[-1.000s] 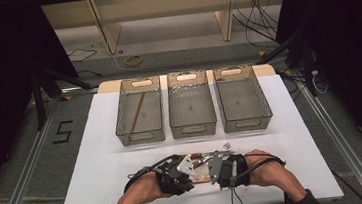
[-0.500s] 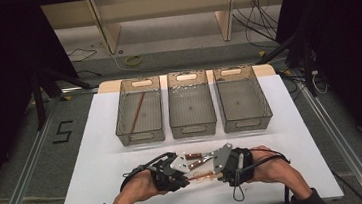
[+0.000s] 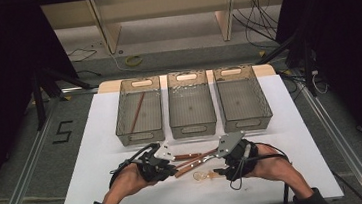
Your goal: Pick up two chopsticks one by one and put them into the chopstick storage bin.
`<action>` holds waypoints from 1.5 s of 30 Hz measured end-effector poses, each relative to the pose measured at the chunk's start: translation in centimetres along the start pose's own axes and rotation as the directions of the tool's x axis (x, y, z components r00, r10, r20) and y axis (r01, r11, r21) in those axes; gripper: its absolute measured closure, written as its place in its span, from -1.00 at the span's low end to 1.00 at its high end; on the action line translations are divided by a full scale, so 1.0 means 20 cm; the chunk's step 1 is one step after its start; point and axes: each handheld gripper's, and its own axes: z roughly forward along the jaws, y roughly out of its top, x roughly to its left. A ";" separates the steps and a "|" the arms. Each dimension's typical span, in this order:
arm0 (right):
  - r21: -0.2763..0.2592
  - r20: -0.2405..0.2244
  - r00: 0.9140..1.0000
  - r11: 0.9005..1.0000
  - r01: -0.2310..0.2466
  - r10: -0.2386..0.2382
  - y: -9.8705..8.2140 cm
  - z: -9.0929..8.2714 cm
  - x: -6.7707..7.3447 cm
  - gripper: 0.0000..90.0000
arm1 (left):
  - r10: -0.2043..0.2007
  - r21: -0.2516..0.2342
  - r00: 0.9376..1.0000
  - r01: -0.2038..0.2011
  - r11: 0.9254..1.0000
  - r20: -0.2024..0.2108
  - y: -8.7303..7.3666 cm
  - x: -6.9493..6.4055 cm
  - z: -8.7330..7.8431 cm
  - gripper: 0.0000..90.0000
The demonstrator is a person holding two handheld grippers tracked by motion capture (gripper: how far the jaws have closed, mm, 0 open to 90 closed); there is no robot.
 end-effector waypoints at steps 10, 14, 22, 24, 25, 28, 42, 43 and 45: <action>-0.030 -0.025 0.997 0.997 -0.077 0.076 -0.06 0.03 -0.03 -0.31 | -0.080 -0.056 0.994 0.076 0.996 -0.070 -0.04 0.08 -0.06 0.87; -0.023 -0.035 0.996 0.996 -0.085 0.084 -0.07 0.05 -0.03 -0.33 | -0.112 -0.080 0.990 0.105 0.991 -0.087 -0.05 0.10 -0.08 0.87; -0.012 -0.046 0.996 0.997 -0.080 0.080 -0.09 0.07 -0.01 -0.35 | -0.183 -0.129 0.978 0.170 0.977 -0.100 -0.07 0.17 -0.11 0.87; -0.008 -0.046 0.996 0.997 -0.078 0.078 -0.09 0.08 -0.01 -0.36 | -0.192 -0.139 0.976 0.177 0.974 -0.105 -0.06 0.18 -0.12 0.87; -0.008 -0.046 0.996 0.997 -0.079 0.079 -0.09 0.08 -0.01 -0.37 | -0.198 -0.143 0.974 0.182 0.973 -0.111 -0.06 0.18 -0.12 0.87; -0.010 -0.051 0.995 0.996 -0.084 0.083 -0.10 0.08 -0.01 -0.38 | -0.212 -0.158 0.971 0.194 0.968 -0.112 -0.06 0.21 -0.14 0.87; -0.001 -0.064 0.994 0.996 -0.088 0.087 -0.12 0.09 0.00 -0.39 | -0.328 -0.249 0.932 0.285 0.926 -0.154 -0.03 0.41 -0.22 0.87; 0.000 -0.063 0.994 0.996 -0.089 0.089 -0.12 0.09 0.00 -0.39 | -0.332 -0.252 0.930 0.287 0.924 -0.159 -0.03 0.42 -0.23 0.87; 0.000 -0.063 0.994 0.996 -0.090 0.090 -0.12 0.09 0.01 -0.40 | -0.350 -0.264 0.922 0.300 0.917 -0.166 -0.02 0.46 -0.24 0.87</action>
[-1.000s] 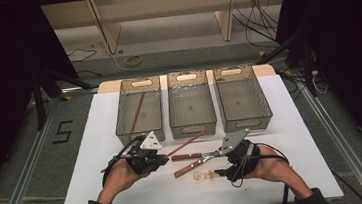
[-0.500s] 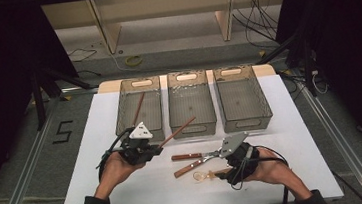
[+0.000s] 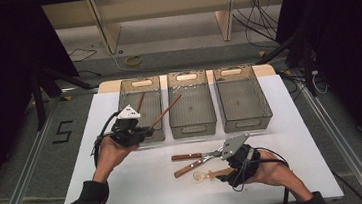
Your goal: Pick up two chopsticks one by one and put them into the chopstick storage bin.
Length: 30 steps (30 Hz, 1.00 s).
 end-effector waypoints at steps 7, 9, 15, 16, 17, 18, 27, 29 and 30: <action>0.006 -0.006 1.000 1.000 0.000 0.000 0.00 0.01 0.01 -0.41 | -0.048 -0.009 0.997 0.047 0.999 -0.053 0.06 0.12 0.01 0.87; 0.003 -0.012 1.000 1.000 0.005 -0.005 -0.01 0.01 0.00 -0.41 | -0.062 -0.013 0.996 0.062 0.998 -0.062 0.08 0.15 0.02 0.87; 0.004 -0.012 1.000 1.000 -0.004 0.004 -0.01 0.00 0.00 -0.41 | -0.092 -0.018 0.992 0.091 0.996 -0.088 0.12 0.22 0.05 0.87; 0.003 -0.013 1.000 1.000 -0.006 0.006 -0.01 0.00 0.00 -0.41 | -0.097 -0.020 0.991 0.095 0.995 -0.094 0.12 0.23 0.05 0.87; 0.006 -0.013 1.000 1.000 0.002 -0.002 -0.01 0.00 0.00 -0.41 | -0.103 -0.017 0.990 0.102 0.995 -0.098 0.13 0.24 0.06 0.87; 0.006 -0.013 1.000 1.000 0.004 -0.004 -0.02 0.00 0.00 -0.41 | -0.110 -0.019 0.988 0.109 0.994 -0.105 0.13 0.25 0.06 0.87; 0.010 -0.013 1.000 1.000 -0.001 0.002 -0.02 0.00 0.00 -0.42 | -0.176 -0.021 0.973 0.175 0.984 -0.147 0.13 0.37 0.11 0.87; 0.010 -0.013 1.000 1.000 -0.004 0.004 -0.02 0.00 0.00 -0.42 | -0.184 -0.019 0.971 0.183 0.983 -0.155 0.13 0.39 0.12 0.87; 0.007 -0.011 1.000 1.000 -0.010 0.010 -0.02 0.00 0.00 -0.42 | -0.185 -0.015 0.970 0.185 0.983 -0.159 0.13 0.40 0.13 0.87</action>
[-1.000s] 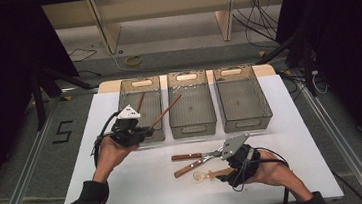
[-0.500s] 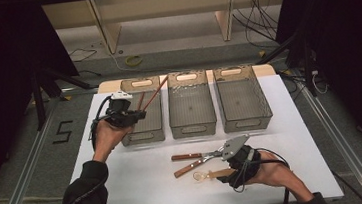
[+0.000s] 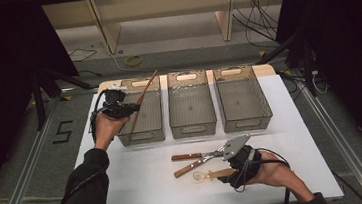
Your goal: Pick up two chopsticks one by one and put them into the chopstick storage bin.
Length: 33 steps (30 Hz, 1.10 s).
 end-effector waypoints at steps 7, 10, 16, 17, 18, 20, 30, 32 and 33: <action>0.000 0.001 1.000 1.000 0.002 -0.002 0.00 0.00 0.00 -0.42 | -0.033 0.015 0.999 0.033 0.999 -0.013 0.00 0.03 0.05 0.86; -0.001 -0.001 1.000 1.000 0.002 -0.002 -0.01 -0.01 0.00 -0.42 | -0.032 0.023 0.999 0.033 0.999 -0.024 -0.01 0.03 0.06 0.86; 0.002 -0.003 1.000 1.000 0.002 -0.002 -0.01 -0.01 0.00 -0.42 | -0.056 0.033 0.998 0.057 0.998 -0.027 -0.03 0.06 0.09 0.86; 0.001 -0.002 1.000 1.000 0.000 0.000 -0.01 -0.01 0.00 -0.42 | -0.056 0.038 0.998 0.057 0.998 -0.026 -0.03 0.06 0.10 0.86; 0.001 -0.002 1.000 1.000 0.000 0.000 -0.01 -0.01 0.00 -0.42 | -0.058 0.038 0.998 0.059 0.998 -0.027 -0.03 0.06 0.10 0.86; 0.002 -0.003 1.000 1.000 -0.001 0.001 -0.01 -0.01 0.00 -0.42 | -0.059 0.043 0.998 0.060 0.997 -0.030 -0.04 0.07 0.11 0.86; 0.001 -0.004 1.000 1.000 -0.003 0.003 -0.01 -0.01 -0.01 -0.42 | -0.079 0.056 0.996 0.081 0.995 -0.034 -0.06 0.08 0.13 0.42; -0.003 -0.002 1.000 1.000 -0.003 0.003 -0.01 -0.01 -0.01 -0.42 | -0.074 0.053 0.997 0.075 0.996 -0.020 -0.05 0.07 0.12 0.30; -0.002 -0.003 1.000 1.000 -0.004 0.004 -0.01 -0.01 -0.01 -0.42 | -0.072 0.052 0.997 0.073 0.996 -0.015 -0.05 0.06 0.12 0.25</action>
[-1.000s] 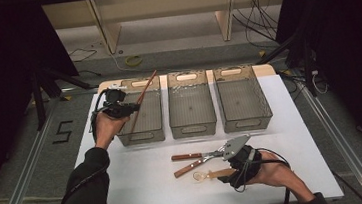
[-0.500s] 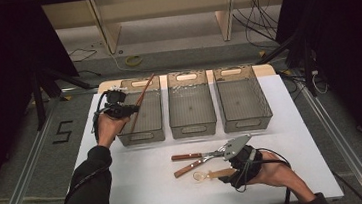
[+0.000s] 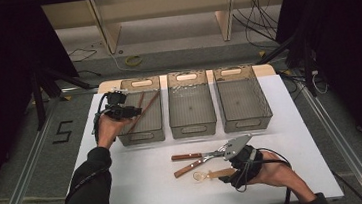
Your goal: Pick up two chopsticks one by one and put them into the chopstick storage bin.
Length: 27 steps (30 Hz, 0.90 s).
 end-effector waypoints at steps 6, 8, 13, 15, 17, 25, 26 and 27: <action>0.000 0.007 1.000 1.000 -0.005 0.005 0.00 -0.01 0.00 -0.42 | 0.004 -0.032 0.999 -0.003 0.999 0.035 0.00 -0.03 -0.06 0.01; -0.002 0.008 1.000 1.000 -0.004 0.004 0.00 -0.01 -0.01 -0.42 | 0.010 -0.048 0.999 -0.008 0.999 0.048 0.00 -0.05 -0.08 -0.05; -0.002 0.010 1.000 1.000 -0.006 0.006 0.00 -0.01 -0.01 -0.42 | 0.033 -0.085 0.996 -0.026 0.996 0.082 -0.01 -0.10 -0.15 -0.21; -0.002 0.010 1.000 1.000 -0.005 0.005 0.00 -0.01 -0.01 -0.42 | 0.037 -0.110 0.995 -0.027 0.994 0.095 -0.02 -0.12 -0.18 -0.26; 0.000 0.013 1.000 1.000 -0.007 0.007 0.00 -0.01 -0.01 -0.42 | 0.038 -0.131 0.994 -0.024 0.991 0.105 -0.03 -0.13 -0.20 -0.31; 0.003 0.014 1.000 1.000 -0.006 0.006 0.00 -0.01 -0.01 -0.42 | 0.076 -0.199 0.988 -0.048 0.979 0.138 -0.13 -0.19 -0.27 -0.42; 0.003 0.013 1.000 1.000 -0.007 0.007 0.00 -0.01 -0.01 -0.42 | 0.076 -0.206 0.987 -0.045 0.977 0.144 -0.14 -0.20 -0.28 -0.43; 0.007 0.012 1.000 1.000 -0.006 0.006 0.00 -0.01 -0.01 -0.42 | 0.080 -0.212 0.985 -0.046 0.976 0.155 -0.15 -0.21 -0.29 -0.43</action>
